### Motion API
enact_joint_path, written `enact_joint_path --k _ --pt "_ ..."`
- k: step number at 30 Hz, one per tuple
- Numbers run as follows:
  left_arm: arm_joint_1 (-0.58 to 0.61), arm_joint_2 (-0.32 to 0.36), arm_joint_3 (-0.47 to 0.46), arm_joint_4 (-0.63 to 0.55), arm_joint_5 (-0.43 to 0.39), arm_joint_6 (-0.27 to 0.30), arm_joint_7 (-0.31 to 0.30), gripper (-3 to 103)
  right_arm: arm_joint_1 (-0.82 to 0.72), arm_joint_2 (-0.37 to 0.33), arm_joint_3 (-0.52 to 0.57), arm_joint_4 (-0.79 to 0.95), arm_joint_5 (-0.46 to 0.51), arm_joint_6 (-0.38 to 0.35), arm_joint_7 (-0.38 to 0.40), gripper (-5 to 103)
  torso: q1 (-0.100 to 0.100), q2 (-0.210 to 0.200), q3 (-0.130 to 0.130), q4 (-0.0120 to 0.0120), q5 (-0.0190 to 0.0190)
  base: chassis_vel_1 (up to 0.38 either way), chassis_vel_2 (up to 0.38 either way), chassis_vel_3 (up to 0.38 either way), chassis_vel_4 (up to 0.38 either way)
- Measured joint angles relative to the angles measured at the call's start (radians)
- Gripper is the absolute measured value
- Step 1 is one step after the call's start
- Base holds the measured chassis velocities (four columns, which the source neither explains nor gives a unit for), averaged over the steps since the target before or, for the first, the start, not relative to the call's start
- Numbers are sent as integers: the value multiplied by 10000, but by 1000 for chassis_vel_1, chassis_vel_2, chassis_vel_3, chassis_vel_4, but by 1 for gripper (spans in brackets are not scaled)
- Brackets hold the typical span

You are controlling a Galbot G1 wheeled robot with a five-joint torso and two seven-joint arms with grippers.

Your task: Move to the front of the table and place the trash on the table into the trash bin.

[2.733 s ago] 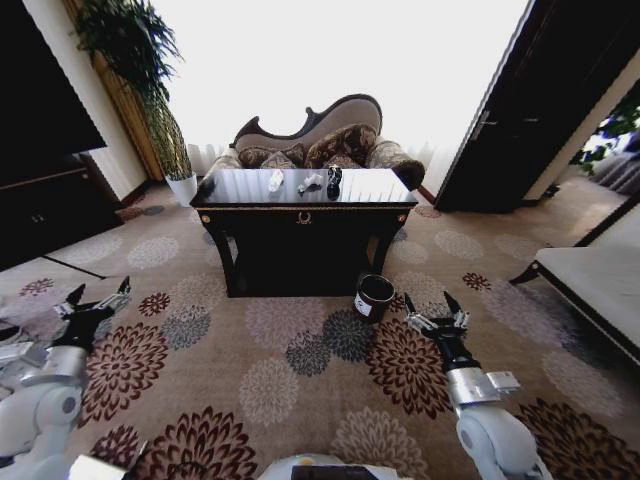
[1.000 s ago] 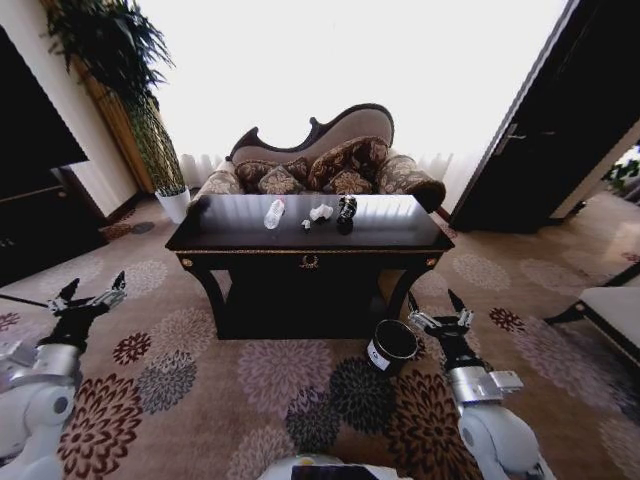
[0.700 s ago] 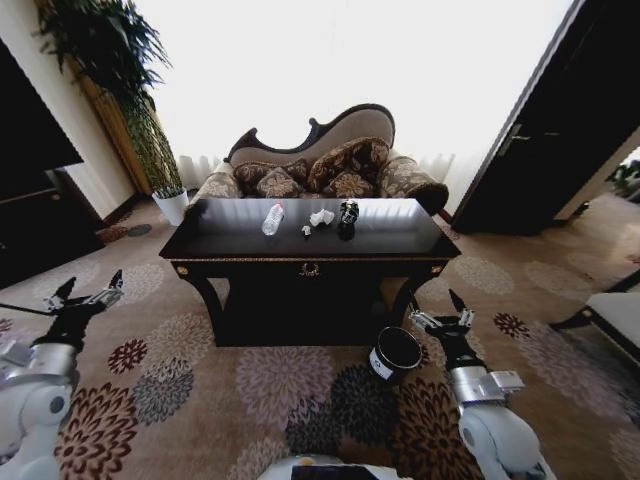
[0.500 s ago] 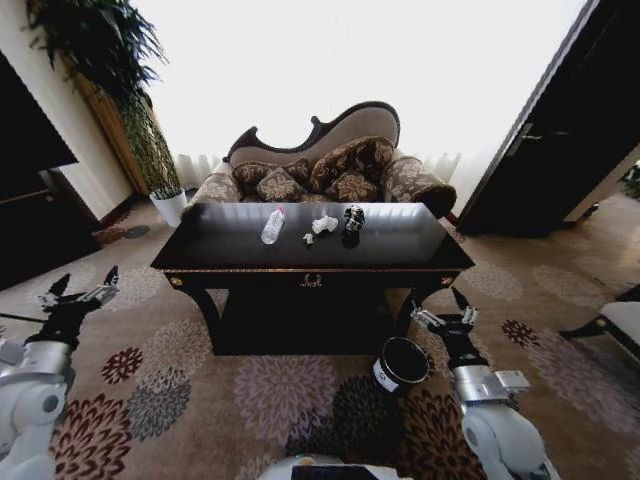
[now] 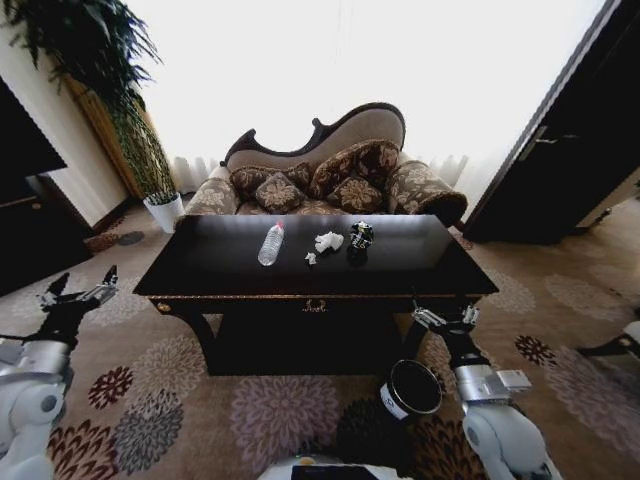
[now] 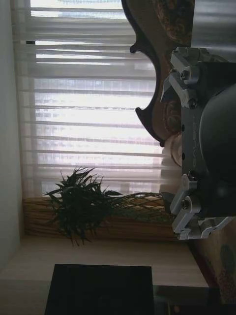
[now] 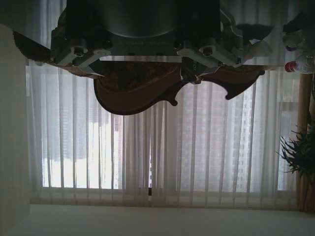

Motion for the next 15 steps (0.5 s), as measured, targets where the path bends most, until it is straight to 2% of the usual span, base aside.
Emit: enact_joint_path --k 9,15 --pt "11 44 -31 -24 -26 0 6 100 39 -13 -143 -18 69 174 133 100 7 0 3 0 0 -145 150 157 -126" --pt "-23 179 -14 -99 -70 10 -57 100 21 1 -157 2 69 189 135 100 2 0 2 0 -2 -18 13 13 -22"
